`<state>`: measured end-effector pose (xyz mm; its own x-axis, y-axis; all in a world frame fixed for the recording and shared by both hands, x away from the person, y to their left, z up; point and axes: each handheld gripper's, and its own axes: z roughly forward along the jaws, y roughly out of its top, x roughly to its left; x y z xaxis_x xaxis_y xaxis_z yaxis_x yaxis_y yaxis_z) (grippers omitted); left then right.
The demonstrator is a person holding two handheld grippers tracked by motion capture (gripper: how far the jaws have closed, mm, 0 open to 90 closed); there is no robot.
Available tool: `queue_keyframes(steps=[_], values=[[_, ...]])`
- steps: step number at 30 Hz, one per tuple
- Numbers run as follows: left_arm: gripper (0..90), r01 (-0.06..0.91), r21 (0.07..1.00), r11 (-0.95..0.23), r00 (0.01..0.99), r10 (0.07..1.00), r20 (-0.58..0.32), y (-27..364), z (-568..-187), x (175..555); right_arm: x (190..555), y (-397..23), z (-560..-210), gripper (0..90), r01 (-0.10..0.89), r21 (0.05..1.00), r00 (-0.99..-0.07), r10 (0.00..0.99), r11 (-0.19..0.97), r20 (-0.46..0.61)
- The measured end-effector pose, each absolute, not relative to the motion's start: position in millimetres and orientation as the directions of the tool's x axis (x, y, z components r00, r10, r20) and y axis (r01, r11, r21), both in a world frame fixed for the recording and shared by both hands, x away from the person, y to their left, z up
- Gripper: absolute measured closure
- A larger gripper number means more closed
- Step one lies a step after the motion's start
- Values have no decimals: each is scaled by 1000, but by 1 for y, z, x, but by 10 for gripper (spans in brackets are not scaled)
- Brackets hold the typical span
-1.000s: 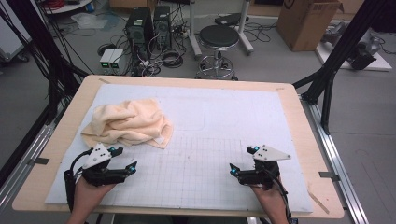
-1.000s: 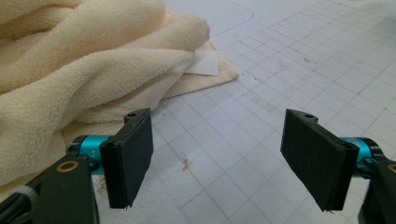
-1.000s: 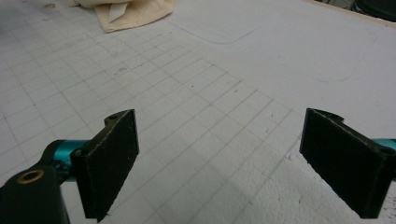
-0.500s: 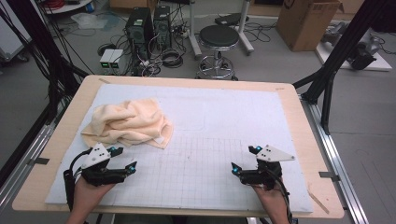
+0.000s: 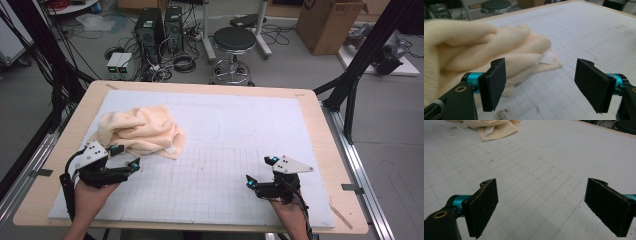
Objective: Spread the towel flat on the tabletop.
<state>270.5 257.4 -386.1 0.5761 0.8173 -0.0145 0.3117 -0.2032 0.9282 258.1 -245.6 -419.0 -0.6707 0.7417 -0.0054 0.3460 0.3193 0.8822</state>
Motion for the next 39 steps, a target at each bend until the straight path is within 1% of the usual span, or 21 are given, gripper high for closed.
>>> queue_keyframes(steps=[2,3,4,5,8,10,13,15,17,19,21,24,31,34,36,37,38,39], values=[[260,307,935,-175,539,842,-20,262,-373,288,258,-246,-419,112,347,882,-673,739,318,-2],[261,307,935,-175,539,842,-20,262,-373,288,258,-246,-419,112,347,882,-673,739,318,-2],[261,302,935,-186,517,856,3,264,-364,299,258,-247,-419,111,349,882,-673,740,317,1],[261,302,935,-186,517,856,3,264,-364,299,258,-247,-419,111,349,882,-673,740,317,1],[261,305,935,-178,498,867,2,270,-352,316,259,-247,-419,111,347,884,-675,738,315,2],[261,319,928,-191,476,879,17,273,-348,328,259,-247,-419,111,349,884,-675,737,312,7],[263,358,920,-162,463,886,-24,278,-354,344,260,-247,-420,111,349,882,-679,734,316,5],[265,399,908,-129,466,881,-79,280,-362,354,260,-246,-419,111,348,883,-680,733,315,7],[262,422,899,-113,471,875,-112,281,-371,361,260,-246,-419,112,346,884,-681,732,315,6],[266,422,901,-98,472,873,-127,280,-379,363,260,-247,-419,112,347,884,-681,732,314,7],[269,438,892,-108,477,869,-129,279,-385,366,260,-247,-419,112,347,884,-681,733,312,9],[268,467,865,-184,495,865,-83,273,-393,370,260,-249,-420,111,349,884,-680,733,310,12],[269,460,834,-305,490,870,48,259,-405,376,260,-247,-419,112,348,885,-683,731,310,12],[308,459,819,-344,484,870,94,255,-408,378,260,-246,-420,111,351,882,-686,727,314,15],[343,462,819,-340,469,878,99,253,-411,380,261,-245,-420,111,351,881,-690,724,319,13],[395,465,818,-338,465,880,99,253,-412,381,261,-245,-420,112,351,881,-690,723,317,15],[395,468,817,-337,460,882,100,253,-413,382,261,-245,-420,112,351,881,-690,723,317,15],[417,469,815,-340,455,884,106,252,-414,383,261,-245,-420,112,351,881,-690,723,316,16]])
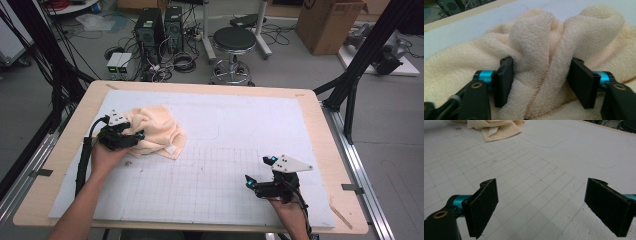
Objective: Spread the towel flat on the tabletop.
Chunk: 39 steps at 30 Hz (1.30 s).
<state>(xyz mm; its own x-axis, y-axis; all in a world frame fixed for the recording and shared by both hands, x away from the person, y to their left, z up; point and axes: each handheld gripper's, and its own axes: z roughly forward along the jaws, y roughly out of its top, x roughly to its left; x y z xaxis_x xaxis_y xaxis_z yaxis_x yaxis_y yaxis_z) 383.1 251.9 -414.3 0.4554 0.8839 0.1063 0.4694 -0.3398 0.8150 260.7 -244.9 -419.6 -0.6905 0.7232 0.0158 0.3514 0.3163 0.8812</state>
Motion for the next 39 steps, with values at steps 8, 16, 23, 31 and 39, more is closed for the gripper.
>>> queue_keyframes(steps=[8,16,23,31,39], values=[[572,464,826,-320,416,902,115,248,-418,387,262,-246,-420,112,355,884,-689,724,306,26],[699,463,834,-300,401,910,105,248,-416,386,262,-250,-419,112,358,889,-684,728,285,43],[730,465,841,-277,398,914,81,250,-407,381,261,-255,-419,112,363,895,-682,728,260,65],[734,448,866,-221,397,917,29,255,-395,374,262,-256,-419,112,358,899,-684,727,252,68],[735,406,896,-180,415,910,-5,251,-377,363,261,-255,-418,112,356,901,-682,728,248,69]])
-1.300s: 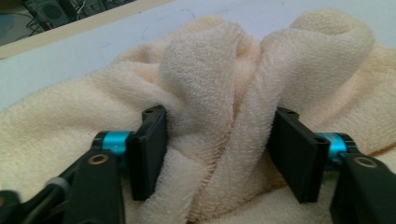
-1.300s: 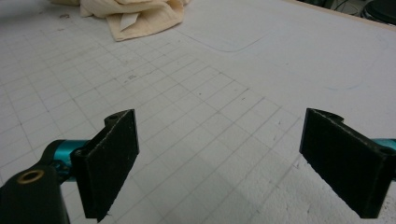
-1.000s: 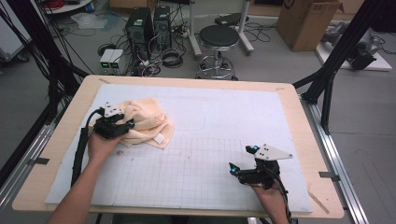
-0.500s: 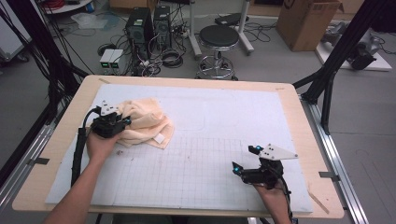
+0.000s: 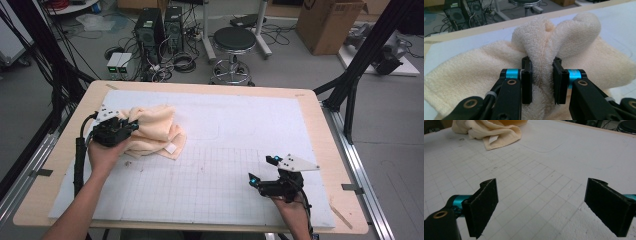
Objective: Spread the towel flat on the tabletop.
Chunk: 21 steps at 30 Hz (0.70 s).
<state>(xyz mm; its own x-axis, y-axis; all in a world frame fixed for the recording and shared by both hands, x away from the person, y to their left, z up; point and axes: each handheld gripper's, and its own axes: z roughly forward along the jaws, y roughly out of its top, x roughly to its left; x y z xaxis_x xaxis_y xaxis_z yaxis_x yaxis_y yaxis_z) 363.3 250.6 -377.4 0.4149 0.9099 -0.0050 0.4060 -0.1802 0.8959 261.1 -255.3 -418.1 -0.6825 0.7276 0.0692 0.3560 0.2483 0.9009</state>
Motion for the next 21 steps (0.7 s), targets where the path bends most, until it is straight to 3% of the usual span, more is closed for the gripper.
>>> queue_keyframes(steps=[10,21], values=[[735,359,915,-184,494,869,-19,224,-356,348,262,-255,-418,112,351,904,-685,726,245,68],[735,308,928,-210,630,776,-33,169,-333,330,261,-256,-417,112,346,905,-689,722,248,65]])
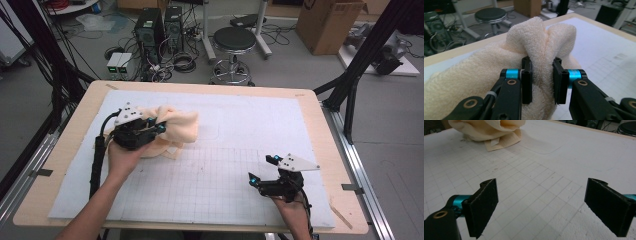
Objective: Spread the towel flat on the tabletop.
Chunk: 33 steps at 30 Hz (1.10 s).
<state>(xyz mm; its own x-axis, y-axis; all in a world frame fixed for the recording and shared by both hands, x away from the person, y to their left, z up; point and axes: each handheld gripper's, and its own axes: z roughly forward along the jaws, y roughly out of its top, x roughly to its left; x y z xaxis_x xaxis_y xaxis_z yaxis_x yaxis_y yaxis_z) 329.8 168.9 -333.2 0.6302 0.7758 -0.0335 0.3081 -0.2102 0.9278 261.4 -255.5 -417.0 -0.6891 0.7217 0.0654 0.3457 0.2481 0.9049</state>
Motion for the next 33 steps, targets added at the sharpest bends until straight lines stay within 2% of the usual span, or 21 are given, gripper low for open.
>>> queue_keyframes(steps=[10,17,26,28,30,32,33], values=[[735,296,933,-206,714,697,-73,111,-336,320,260,-259,-416,112,348,907,-678,732,238,68],[735,333,914,-231,764,635,-118,71,-350,320,260,-259,-417,112,344,907,-682,728,243,63],[734,261,934,-242,817,571,-80,45,-332,309,258,-262,-416,112,335,910,-682,729,243,56],[733,266,930,-254,818,569,-79,44,-338,317,258,-263,-416,112,334,911,-684,727,243,57],[729,238,914,-328,804,595,5,44,-349,330,259,-262,-416,112,330,910,-686,726,249,50],[722,293,893,-341,787,617,-22,47,-363,347,258,-261,-416,112,338,908,-686,725,246,60],[720,299,883,-362,777,630,-5,48,-369,354,258,-260,-417,112,330,910,-692,720,252,52]])
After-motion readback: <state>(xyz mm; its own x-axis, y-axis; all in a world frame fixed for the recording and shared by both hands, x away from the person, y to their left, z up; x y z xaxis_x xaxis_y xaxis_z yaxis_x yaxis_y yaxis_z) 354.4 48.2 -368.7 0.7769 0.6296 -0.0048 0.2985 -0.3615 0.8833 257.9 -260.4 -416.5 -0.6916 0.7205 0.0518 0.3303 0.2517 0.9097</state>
